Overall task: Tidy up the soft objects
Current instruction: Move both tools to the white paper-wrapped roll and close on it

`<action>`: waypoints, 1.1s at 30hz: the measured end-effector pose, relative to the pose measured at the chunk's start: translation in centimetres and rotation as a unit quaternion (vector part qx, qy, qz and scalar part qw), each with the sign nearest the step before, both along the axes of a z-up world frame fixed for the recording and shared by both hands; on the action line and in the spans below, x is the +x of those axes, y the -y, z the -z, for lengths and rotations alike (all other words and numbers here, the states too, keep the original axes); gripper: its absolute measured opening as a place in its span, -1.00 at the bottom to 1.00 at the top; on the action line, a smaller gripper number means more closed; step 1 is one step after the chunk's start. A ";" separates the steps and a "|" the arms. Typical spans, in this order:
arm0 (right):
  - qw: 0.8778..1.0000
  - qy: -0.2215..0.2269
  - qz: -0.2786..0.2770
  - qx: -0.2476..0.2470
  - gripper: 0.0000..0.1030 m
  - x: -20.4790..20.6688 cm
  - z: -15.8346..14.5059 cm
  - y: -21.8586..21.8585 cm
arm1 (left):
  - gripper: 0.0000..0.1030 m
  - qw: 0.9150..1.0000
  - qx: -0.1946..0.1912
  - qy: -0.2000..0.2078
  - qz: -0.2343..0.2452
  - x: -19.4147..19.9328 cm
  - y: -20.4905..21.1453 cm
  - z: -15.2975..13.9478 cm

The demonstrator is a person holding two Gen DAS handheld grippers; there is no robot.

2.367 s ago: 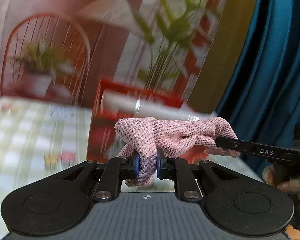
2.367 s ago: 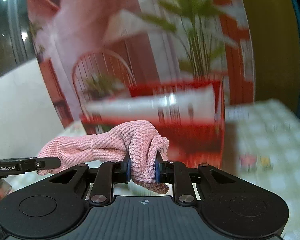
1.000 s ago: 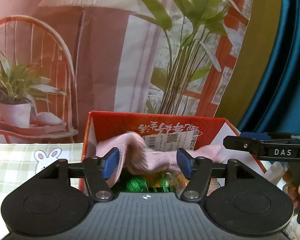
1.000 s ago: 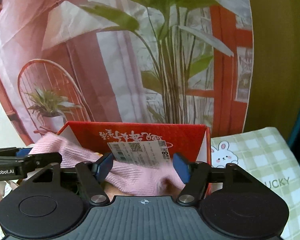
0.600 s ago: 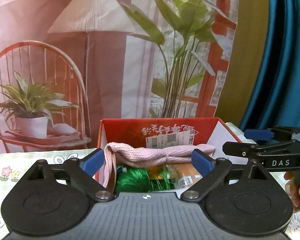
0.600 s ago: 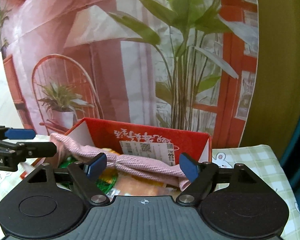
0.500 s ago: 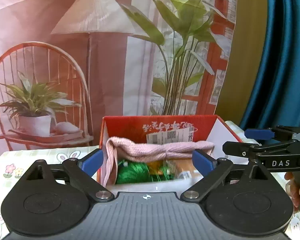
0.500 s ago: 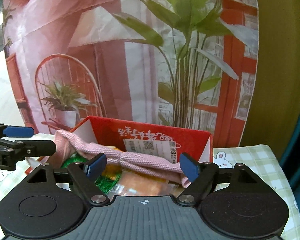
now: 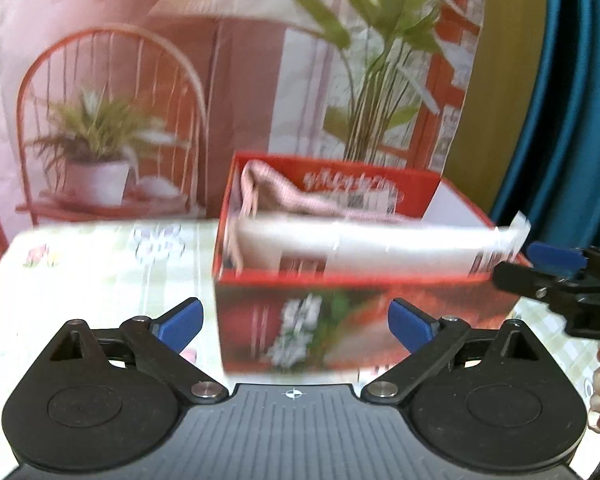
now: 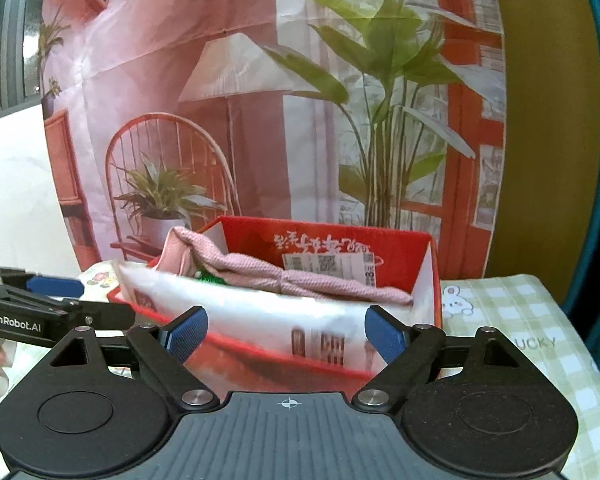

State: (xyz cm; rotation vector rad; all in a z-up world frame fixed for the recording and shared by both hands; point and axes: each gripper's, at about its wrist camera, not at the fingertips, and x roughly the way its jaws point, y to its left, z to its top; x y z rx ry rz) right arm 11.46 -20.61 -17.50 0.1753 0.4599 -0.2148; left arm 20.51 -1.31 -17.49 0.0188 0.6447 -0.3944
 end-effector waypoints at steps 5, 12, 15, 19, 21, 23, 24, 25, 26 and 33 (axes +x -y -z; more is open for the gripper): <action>1.000 -0.003 0.005 0.003 0.62 -2.0 1.8 -0.6 | 0.94 0.999 -0.004 -0.039 -0.007 -0.5 -1.4 3.0; 0.998 -0.056 0.004 0.028 0.57 -2.4 6.3 -0.7 | 0.92 0.995 -0.029 -0.090 -0.019 -0.7 -2.5 6.5; 0.996 -0.078 -0.001 0.041 0.50 -2.0 8.1 -0.7 | 0.83 0.994 -0.042 -0.104 -0.017 -0.9 -2.8 7.3; 0.994 -0.094 -0.009 0.048 0.46 -1.5 9.8 -0.8 | 0.57 0.991 -0.055 -0.118 -0.006 -0.9 -2.9 8.2; 0.994 -0.099 -0.010 0.054 0.43 -1.2 10.3 -0.7 | 0.44 0.991 -0.061 -0.122 -0.003 -1.1 -2.9 8.6; 0.993 -0.102 -0.013 0.063 0.37 -1.1 10.8 -0.6 | 0.16 0.989 -0.074 -0.131 0.004 -1.0 -3.0 8.9; 0.992 -0.104 -0.013 0.066 0.27 -1.0 11.0 -0.6 | 0.05 0.988 -0.076 -0.133 0.004 -1.1 -3.1 9.1; 0.992 -0.106 -0.010 0.067 0.25 -1.0 11.1 -0.6 | -0.01 0.989 -0.075 -0.130 0.004 -1.2 -3.1 9.1; 0.992 -0.106 -0.008 0.068 0.23 -1.0 11.1 -0.5 | -0.07 0.989 -0.075 -0.126 0.006 -1.4 -3.1 9.1; 0.991 -0.096 0.004 0.092 -0.34 -2.0 10.8 0.4 | -0.48 0.990 -0.089 -0.109 0.004 -2.3 -3.9 8.9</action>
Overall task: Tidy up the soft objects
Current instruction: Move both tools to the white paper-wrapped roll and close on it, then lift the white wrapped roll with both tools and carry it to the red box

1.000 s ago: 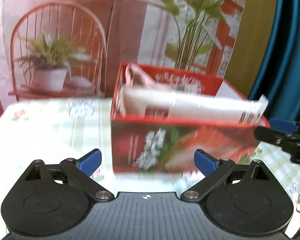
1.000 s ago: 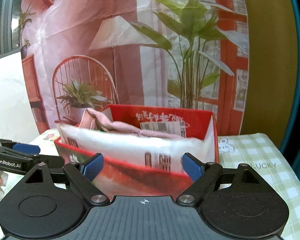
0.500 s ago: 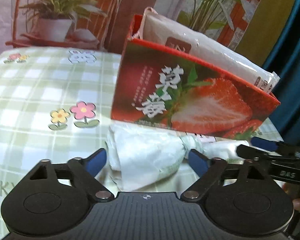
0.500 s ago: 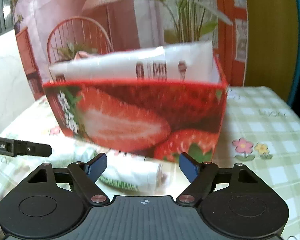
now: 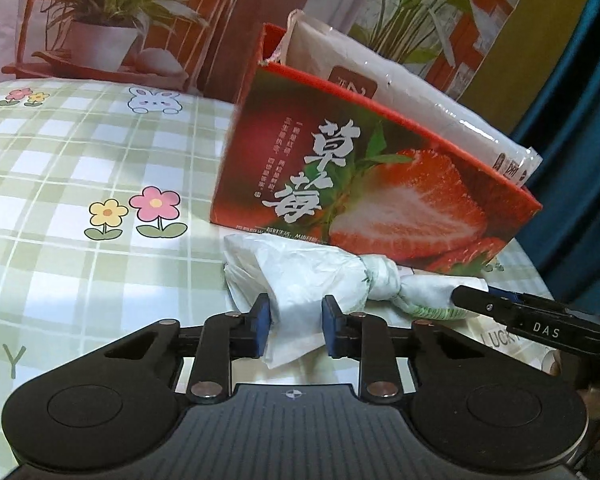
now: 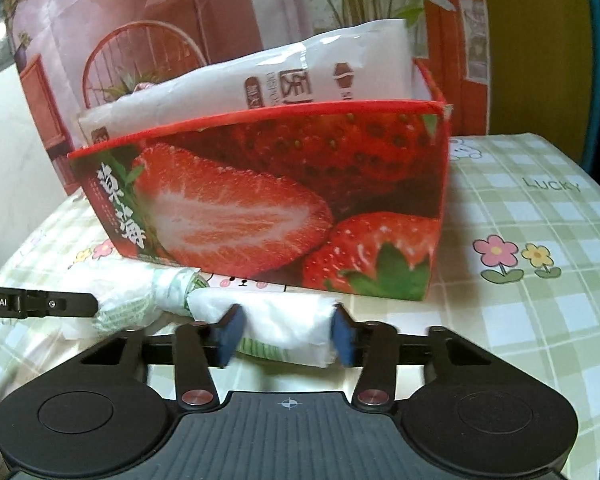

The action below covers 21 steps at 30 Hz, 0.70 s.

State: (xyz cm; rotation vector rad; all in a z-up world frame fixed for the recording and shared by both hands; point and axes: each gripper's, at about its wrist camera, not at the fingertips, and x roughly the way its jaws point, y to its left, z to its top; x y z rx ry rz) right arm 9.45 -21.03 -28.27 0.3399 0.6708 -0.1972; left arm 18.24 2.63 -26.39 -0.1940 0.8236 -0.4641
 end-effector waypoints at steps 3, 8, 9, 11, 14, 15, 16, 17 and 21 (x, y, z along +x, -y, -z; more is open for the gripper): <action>1.000 0.009 0.006 0.002 -0.54 -0.7 -0.5 0.3 | -0.51 1.000 -0.002 0.011 0.005 -0.5 0.2 -0.7; 0.999 0.036 0.004 -0.004 -0.67 -1.6 -2.1 0.2 | -0.54 0.999 -0.002 0.043 0.008 -1.4 0.5 -2.5; 0.999 0.043 0.003 -0.006 -0.69 -1.8 -2.6 0.2 | -0.54 0.999 -0.002 0.050 0.007 -1.6 0.5 -2.9; 0.998 0.059 0.000 -0.009 -0.70 -2.1 -3.5 0.0 | -0.54 0.998 -0.003 0.064 0.005 -2.0 0.3 -4.1; 0.996 0.087 -0.008 -0.016 -0.71 -2.7 -5.5 -0.2 | -0.54 0.996 -0.005 0.089 0.009 -2.8 0.0 -5.9; 0.995 0.095 -0.010 -0.018 -0.71 -3.0 -6.1 -0.3 | -0.54 0.995 -0.005 0.100 0.011 -3.1 -0.1 -6.7; 0.994 0.105 -0.014 -0.020 -0.71 -3.2 -6.8 -0.3 | -0.54 0.994 -0.005 0.109 0.013 -3.3 -0.1 -7.4; 0.993 0.112 -0.016 -0.022 -0.72 -3.4 -7.4 -0.2 | -0.54 0.993 -0.006 0.121 0.015 -3.6 -0.2 -8.2; 0.988 0.149 -0.017 -0.031 -0.72 -3.8 -10.1 0.2 | -0.54 0.987 -0.013 0.162 0.018 -3.9 0.2 -11.3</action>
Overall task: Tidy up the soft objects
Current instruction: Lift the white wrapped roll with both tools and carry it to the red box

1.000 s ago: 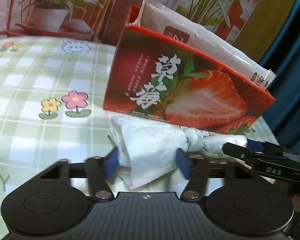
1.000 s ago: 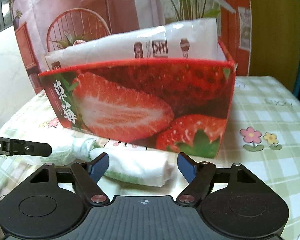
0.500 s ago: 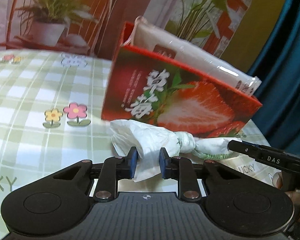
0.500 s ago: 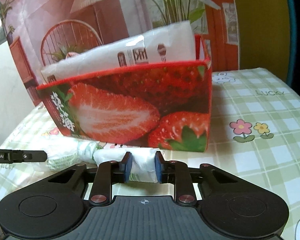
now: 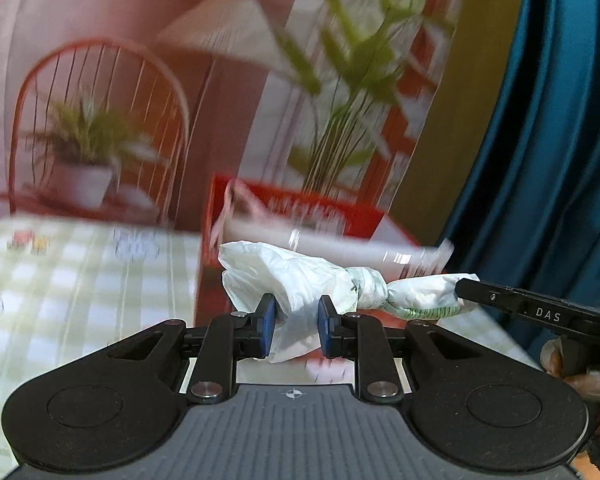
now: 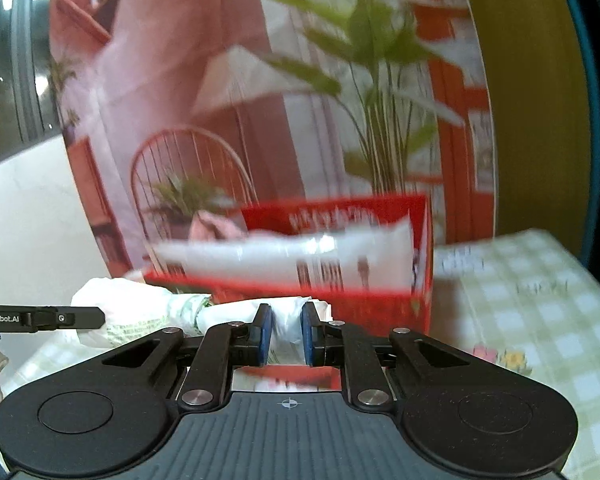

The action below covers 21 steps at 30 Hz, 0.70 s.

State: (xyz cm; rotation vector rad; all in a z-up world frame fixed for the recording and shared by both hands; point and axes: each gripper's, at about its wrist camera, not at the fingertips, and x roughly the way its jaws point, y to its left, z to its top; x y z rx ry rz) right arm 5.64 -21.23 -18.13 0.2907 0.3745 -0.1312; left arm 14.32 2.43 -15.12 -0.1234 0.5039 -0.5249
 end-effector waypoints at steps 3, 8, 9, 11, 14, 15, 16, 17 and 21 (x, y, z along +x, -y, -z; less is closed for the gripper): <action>1.000 0.024 0.001 -0.013 -0.72 0.1 -2.0 0.6 | -0.54 1.000 -0.001 0.026 0.004 0.2 0.8 -2.0; 0.998 0.049 0.011 -0.033 -0.72 1.0 -4.8 2.0 | -0.54 0.999 -0.001 0.049 0.014 2.1 2.5 -4.0; 0.998 0.053 0.014 -0.036 -0.72 1.3 -5.2 2.3 | -0.54 0.999 0.000 0.051 0.016 2.5 2.8 -4.3; 0.997 0.054 0.017 -0.046 -0.72 1.9 -5.7 2.9 | -0.54 0.999 -0.003 0.048 0.019 3.6 3.3 -4.7; 0.997 0.050 0.022 -0.057 -0.72 2.9 -6.1 3.8 | -0.54 0.999 0.000 0.041 0.023 5.2 4.1 -4.8; 0.997 0.048 0.024 -0.057 -0.72 3.3 -6.1 4.2 | -0.54 0.999 0.005 0.040 0.025 5.9 4.4 -4.7; 0.997 0.045 0.026 -0.057 -0.72 3.6 -6.0 4.4 | -0.54 0.999 0.010 0.038 0.027 6.5 4.7 -4.7; 0.997 0.040 0.030 -0.056 -0.72 4.1 -5.8 4.8 | -0.54 0.999 0.014 0.037 0.028 7.0 4.8 -4.6; 0.998 0.025 0.041 -0.044 -0.72 5.8 -4.8 6.2 | -0.54 0.999 0.028 0.024 0.028 9.5 5.5 -4.1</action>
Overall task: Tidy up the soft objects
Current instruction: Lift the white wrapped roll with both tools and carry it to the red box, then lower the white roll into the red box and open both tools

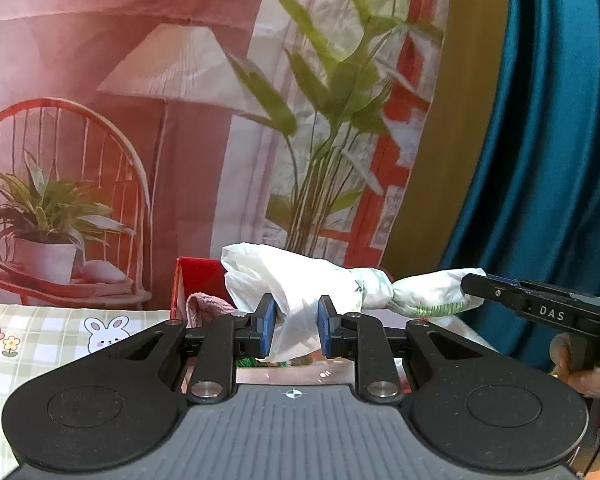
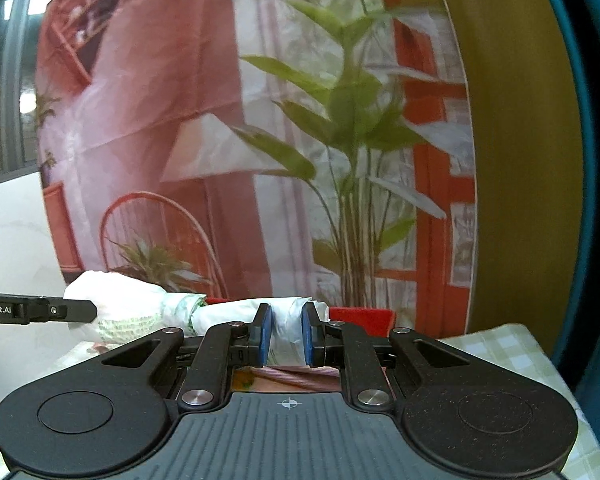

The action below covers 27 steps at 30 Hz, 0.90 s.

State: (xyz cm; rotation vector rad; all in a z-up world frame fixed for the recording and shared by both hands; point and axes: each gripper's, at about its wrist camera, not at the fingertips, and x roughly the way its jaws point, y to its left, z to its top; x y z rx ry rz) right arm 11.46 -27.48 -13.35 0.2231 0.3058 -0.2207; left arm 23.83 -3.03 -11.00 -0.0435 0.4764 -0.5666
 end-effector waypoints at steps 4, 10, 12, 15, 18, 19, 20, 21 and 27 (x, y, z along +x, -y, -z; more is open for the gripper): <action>1.000 -0.019 0.009 0.002 -0.72 1.8 1.2 0.8 | -0.54 1.000 0.018 -0.016 0.001 2.1 1.0 1.0; 0.999 -0.046 0.019 0.009 -0.71 3.4 2.7 2.0 | -0.48 0.999 0.031 -0.039 0.014 3.5 1.7 2.3; 0.998 -0.057 0.018 0.017 -0.70 3.7 3.1 2.4 | -0.12 0.998 0.027 -0.045 0.017 4.0 1.7 2.6; 0.997 -0.074 0.007 0.016 -0.61 4.5 3.6 2.6 | 0.57 0.999 0.021 -0.039 0.003 4.1 1.6 2.8; 0.996 -0.086 0.001 0.014 -0.55 5.1 4.0 2.5 | 0.80 0.999 0.030 -0.026 -0.016 4.2 1.7 2.8; 0.996 -0.088 -0.001 0.016 -0.51 5.2 4.1 2.4 | 0.86 0.999 0.032 -0.027 -0.023 4.2 1.8 2.7; 0.996 -0.090 -0.003 0.016 -0.51 5.4 4.2 2.4 | 0.88 0.998 0.034 -0.030 -0.031 4.3 1.8 2.7; 0.995 -0.094 -0.004 0.016 -0.48 5.6 4.2 2.3 | 0.93 0.998 0.035 -0.035 -0.042 4.4 1.7 2.7; 0.995 -0.097 -0.004 0.008 0.07 5.6 3.8 1.7 | 1.00 0.993 0.057 -0.048 -0.087 4.5 1.6 2.0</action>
